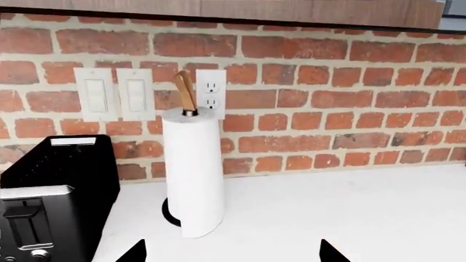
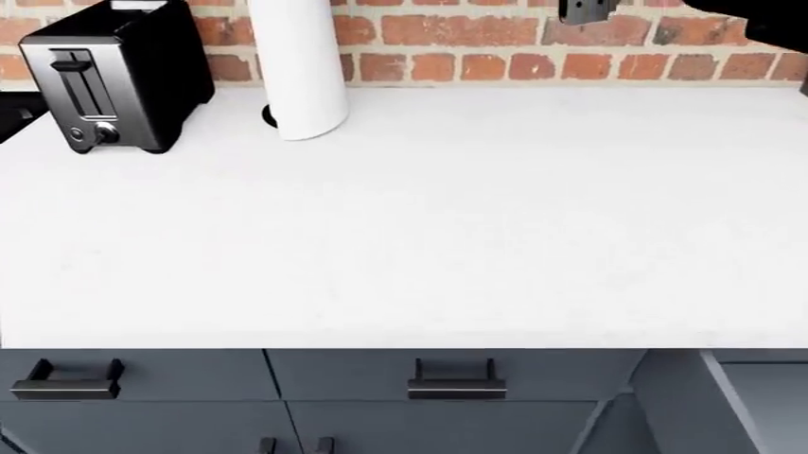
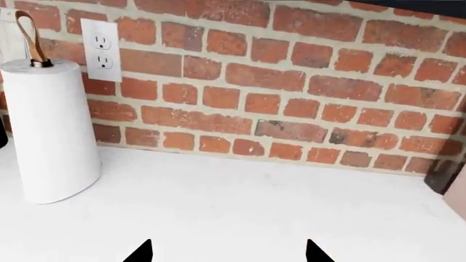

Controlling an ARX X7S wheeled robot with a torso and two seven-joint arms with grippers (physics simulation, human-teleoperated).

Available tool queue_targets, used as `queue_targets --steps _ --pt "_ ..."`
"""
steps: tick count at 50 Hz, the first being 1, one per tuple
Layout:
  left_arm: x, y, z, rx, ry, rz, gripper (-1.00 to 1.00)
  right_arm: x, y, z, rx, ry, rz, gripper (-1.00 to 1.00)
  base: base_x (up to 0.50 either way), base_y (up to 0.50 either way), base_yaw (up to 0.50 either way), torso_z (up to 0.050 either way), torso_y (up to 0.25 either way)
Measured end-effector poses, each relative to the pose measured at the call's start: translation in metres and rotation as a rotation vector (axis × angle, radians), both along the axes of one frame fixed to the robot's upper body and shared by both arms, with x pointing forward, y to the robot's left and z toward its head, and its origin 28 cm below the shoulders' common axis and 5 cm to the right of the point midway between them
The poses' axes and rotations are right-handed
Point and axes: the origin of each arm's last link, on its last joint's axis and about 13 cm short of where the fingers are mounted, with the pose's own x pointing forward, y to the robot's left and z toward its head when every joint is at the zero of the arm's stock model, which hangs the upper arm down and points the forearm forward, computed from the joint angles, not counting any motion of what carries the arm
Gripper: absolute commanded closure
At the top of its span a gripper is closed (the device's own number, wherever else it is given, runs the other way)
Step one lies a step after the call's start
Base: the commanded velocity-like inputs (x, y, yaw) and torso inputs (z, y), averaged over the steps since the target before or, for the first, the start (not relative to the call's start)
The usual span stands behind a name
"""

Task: Place the bar in the bowl and close the drawer.

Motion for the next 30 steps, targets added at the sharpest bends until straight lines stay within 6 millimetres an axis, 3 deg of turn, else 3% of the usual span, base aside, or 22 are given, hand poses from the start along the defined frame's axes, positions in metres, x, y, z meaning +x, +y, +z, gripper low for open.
queue_targets --steps 30 --pt "0.017 -0.007 -0.056 0.031 0.17 -0.105 -1.0 0.007 -0.003 -0.071 0.013 0.321 0.125 -1.0 0.02 0.0 -0.01 0.0 0.0"
